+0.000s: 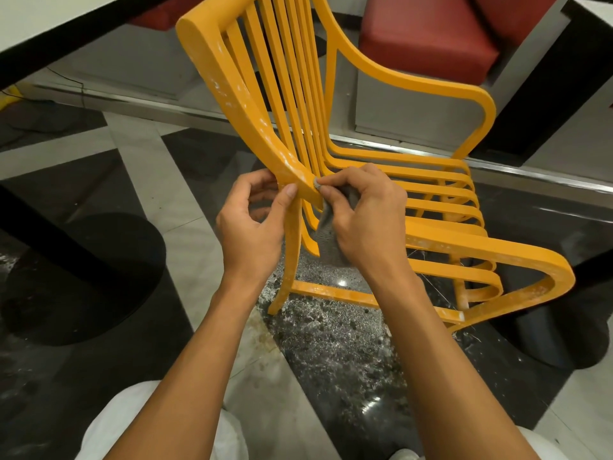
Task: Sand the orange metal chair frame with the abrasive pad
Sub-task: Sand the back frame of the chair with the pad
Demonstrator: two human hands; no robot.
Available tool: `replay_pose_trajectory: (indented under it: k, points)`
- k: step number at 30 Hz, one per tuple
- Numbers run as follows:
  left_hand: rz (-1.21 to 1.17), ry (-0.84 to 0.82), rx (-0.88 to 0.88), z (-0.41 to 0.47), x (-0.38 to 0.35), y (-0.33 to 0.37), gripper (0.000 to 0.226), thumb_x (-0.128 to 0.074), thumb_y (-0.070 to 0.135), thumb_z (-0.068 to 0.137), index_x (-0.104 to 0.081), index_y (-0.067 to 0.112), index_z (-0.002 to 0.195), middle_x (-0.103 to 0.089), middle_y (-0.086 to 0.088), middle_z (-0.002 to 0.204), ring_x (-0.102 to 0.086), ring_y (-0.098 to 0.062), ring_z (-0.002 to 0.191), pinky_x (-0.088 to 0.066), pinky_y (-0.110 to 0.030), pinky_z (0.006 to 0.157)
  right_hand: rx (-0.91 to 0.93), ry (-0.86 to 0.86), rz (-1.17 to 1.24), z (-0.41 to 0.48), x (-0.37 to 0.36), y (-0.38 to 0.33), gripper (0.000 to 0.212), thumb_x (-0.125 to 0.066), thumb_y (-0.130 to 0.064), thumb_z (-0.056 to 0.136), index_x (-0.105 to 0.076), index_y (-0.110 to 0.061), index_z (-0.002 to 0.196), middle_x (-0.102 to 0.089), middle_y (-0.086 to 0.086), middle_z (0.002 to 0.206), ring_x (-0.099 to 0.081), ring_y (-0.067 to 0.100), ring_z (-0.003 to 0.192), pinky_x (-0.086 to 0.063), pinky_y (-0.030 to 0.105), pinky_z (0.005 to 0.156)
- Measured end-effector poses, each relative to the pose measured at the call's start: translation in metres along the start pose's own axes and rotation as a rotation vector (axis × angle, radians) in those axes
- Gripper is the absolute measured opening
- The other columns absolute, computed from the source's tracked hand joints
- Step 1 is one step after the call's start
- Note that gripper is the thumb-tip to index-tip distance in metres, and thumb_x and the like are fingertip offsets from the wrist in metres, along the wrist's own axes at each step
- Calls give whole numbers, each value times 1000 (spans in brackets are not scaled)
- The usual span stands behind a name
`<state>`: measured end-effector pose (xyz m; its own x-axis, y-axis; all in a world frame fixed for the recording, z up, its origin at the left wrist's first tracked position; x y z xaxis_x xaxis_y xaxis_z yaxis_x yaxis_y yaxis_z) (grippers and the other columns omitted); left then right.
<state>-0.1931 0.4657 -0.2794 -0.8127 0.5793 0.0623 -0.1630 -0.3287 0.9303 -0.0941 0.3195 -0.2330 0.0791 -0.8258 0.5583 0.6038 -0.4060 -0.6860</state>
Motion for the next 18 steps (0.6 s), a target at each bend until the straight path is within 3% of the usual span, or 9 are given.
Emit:
replay_pose_trajectory:
  k: [3,8,14,18]
  points:
    - [-7,7,4,1,1,0,27,-75,26,99,-71,11,121,-75,5,109,-73,-10,104,-59,-24,85,-22,19,-17,8,-5,-6,8,-76,-22,92,-81,-22,98,-67,-3,94,-63,11,87,-55,34,78]
    - [-12,17,-10,0,2,1,25,-73,24,101,-72,10,121,-75,3,109,-73,-12,105,-59,-24,86,52,-3,25,1,-6,-13,9,-78,-20,92,-81,-20,100,-65,-3,92,-60,7,84,-46,14,74]
    - [-8,25,-5,0,2,0,24,-74,25,101,-72,12,121,-76,4,108,-74,-11,103,-60,-25,86,-39,12,-10,8,-4,-4,8,-77,-21,92,-82,-23,98,-66,-4,95,-61,9,89,-50,26,79]
    - [-26,18,3,1,2,-1,25,-75,25,100,-72,11,120,-76,2,109,-74,-15,105,-62,-33,88,30,7,39,9,-10,-19,9,-78,-21,91,-82,-19,99,-66,-2,94,-61,8,87,-50,19,78]
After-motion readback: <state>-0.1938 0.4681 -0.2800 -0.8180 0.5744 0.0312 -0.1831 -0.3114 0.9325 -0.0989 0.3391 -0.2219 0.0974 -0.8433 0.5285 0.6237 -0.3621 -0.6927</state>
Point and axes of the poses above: each hand's wrist, its own z-axis towards the middle knuckle, its own x-axis out of the back of the hand, y = z × x, the point moved 6 cm from there along z, towards the middle knuckle
